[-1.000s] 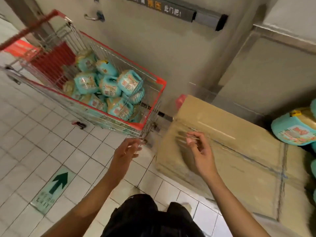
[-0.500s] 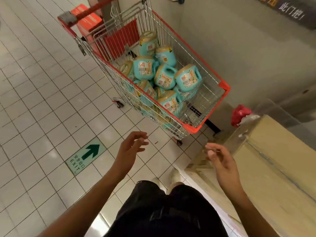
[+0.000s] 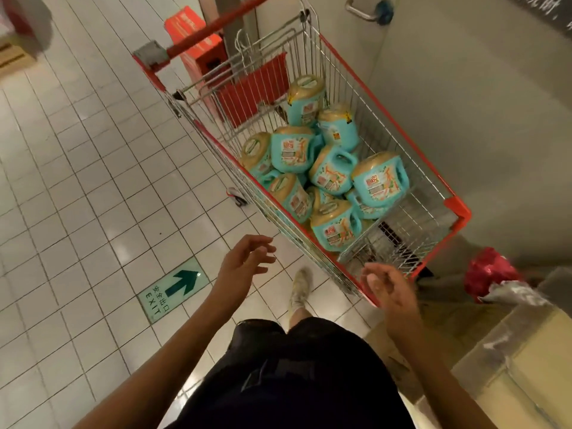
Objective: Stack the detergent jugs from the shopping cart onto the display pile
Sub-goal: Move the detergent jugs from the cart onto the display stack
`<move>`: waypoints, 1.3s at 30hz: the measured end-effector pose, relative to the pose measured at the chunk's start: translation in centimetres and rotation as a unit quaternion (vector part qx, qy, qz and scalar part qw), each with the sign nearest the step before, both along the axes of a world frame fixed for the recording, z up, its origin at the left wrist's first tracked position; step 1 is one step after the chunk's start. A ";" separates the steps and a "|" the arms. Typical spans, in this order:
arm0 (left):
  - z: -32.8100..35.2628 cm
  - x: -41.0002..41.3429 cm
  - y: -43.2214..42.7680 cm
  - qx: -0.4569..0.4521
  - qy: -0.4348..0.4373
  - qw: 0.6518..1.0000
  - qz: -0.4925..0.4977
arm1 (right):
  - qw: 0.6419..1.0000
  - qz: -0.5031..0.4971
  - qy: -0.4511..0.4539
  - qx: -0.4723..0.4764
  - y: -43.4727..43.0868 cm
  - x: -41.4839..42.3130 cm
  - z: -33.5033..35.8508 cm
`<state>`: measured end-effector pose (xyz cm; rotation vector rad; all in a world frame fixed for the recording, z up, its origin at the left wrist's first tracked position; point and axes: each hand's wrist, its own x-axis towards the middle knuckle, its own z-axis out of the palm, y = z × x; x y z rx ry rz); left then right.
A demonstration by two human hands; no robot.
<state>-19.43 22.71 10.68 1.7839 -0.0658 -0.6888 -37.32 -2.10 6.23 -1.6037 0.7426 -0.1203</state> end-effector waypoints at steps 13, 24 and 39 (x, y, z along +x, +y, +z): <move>-1.6 14.3 -5.2 0.056 0.032 0.998 -0.009 | 0.999 0.043 0.019 0.021 -7.8 19.1 -0.9; -5.5 28.1 -11.7 0.057 0.087 0.987 -0.124 | 0.993 -0.054 0.098 0.048 -9.4 27.7 -4.0; -17.2 42.7 -20.6 0.157 0.131 0.961 -0.186 | 0.974 -0.060 0.213 0.057 -11.9 43.3 -12.1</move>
